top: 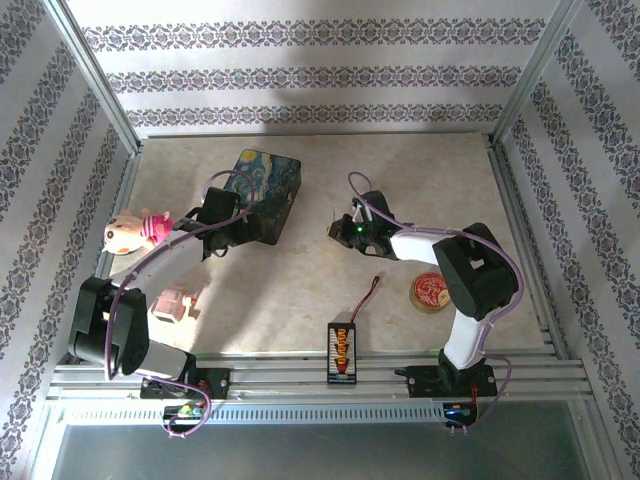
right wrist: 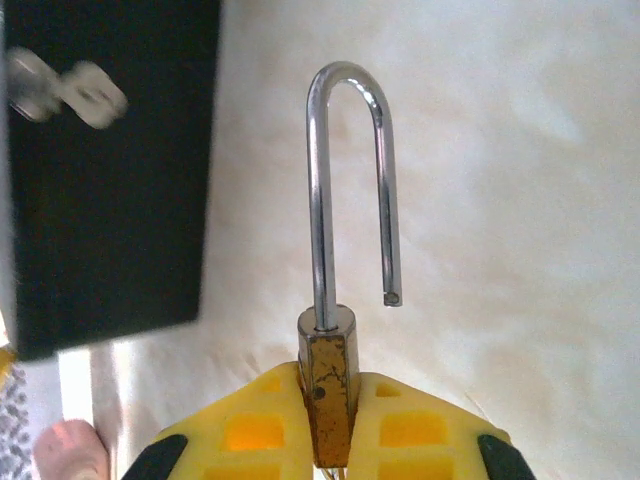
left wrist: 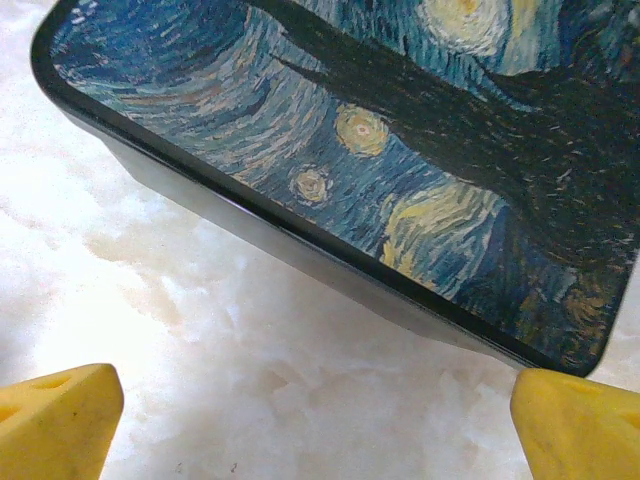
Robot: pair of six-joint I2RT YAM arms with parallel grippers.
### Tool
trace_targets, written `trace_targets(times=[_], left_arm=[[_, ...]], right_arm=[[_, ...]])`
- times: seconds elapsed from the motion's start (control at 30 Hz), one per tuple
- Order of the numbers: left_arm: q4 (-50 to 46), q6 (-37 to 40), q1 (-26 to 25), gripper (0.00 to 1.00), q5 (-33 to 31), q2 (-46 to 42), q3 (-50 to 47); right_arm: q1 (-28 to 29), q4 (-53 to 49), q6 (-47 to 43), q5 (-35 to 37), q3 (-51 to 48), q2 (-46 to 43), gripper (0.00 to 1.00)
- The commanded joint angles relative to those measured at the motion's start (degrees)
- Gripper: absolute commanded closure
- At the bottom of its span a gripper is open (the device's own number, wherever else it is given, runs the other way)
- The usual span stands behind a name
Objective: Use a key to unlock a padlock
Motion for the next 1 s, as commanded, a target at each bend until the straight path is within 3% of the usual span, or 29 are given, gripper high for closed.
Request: trace_targets(times=[0.0,0.4,0.73,0.97], left_arm=[[-3.06,-0.52,1.12,0.01,0.56,-2.42,-0.71],[-3.94,-1.09,1.36,0.01,-0.05,-5.22,-0.71],[-4.12,-1.41,2.32,0.01,0.52,-5.91,-0.55],[-3.92,-1.80,2.55,0.01,0.83,-6.01,-0.45]], right_arm=[[-0.84,-5.55,-4.55,-4.83,-2.03,-2.74,1.00],[-2.00,-16.51,-9.33,-2.85,-2.84,-3.76,1.00],[-2.95,-22.94,-11.81,2.18,-2.69,-6.53,0.94],[-3.97,-26.71,-13.45,3.83,-2.33,-7.20,0.79]])
